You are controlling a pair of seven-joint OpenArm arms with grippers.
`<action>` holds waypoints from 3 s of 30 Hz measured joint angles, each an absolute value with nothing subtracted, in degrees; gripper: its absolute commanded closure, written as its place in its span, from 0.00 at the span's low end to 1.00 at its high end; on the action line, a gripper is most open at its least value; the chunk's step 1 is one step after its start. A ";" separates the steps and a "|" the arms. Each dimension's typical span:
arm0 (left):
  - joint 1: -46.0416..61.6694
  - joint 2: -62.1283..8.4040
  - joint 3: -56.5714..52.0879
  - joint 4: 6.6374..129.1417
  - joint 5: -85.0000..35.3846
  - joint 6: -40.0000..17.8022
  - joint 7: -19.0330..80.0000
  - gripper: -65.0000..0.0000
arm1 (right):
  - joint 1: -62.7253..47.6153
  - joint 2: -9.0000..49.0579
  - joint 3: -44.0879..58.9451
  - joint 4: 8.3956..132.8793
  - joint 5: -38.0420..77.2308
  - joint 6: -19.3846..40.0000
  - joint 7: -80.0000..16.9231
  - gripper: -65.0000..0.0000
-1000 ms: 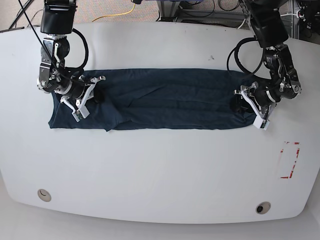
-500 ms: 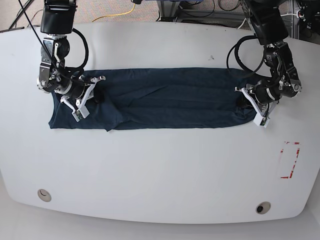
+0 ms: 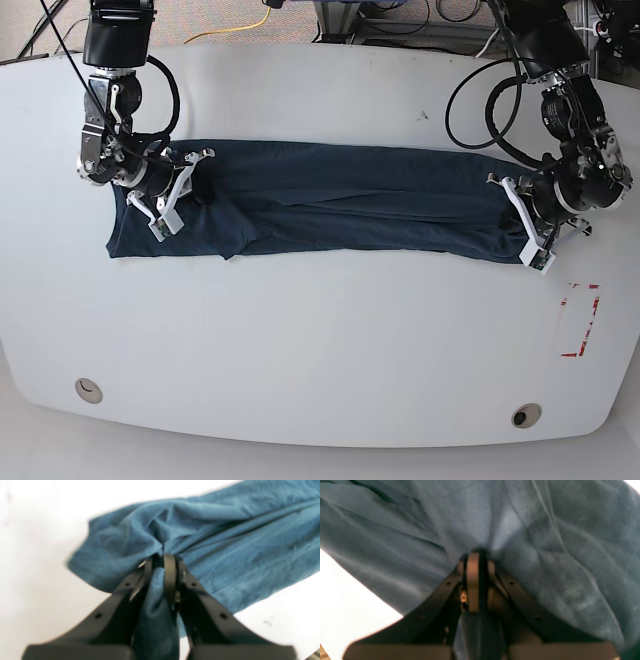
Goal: Layout the t-shirt on the table in an organized manner, then fold the t-shirt properly
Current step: 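Drag the held end with the left gripper toward the right gripper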
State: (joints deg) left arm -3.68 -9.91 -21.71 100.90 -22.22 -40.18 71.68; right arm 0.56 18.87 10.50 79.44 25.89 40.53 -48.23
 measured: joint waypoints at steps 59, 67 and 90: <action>-8.78 8.69 -2.98 88.86 -20.64 -39.48 70.85 1.00 | 0.75 17.93 10.66 79.44 25.67 40.32 -48.42 0.94; -9.39 8.69 -1.76 88.84 -20.64 -39.48 68.16 0.99 | 0.75 17.58 10.68 79.44 25.65 40.32 -48.45 0.94; -14.55 8.73 0.82 81.10 -39.18 -39.55 67.59 0.38 | 0.86 16.67 10.50 79.44 25.69 40.10 -48.21 0.94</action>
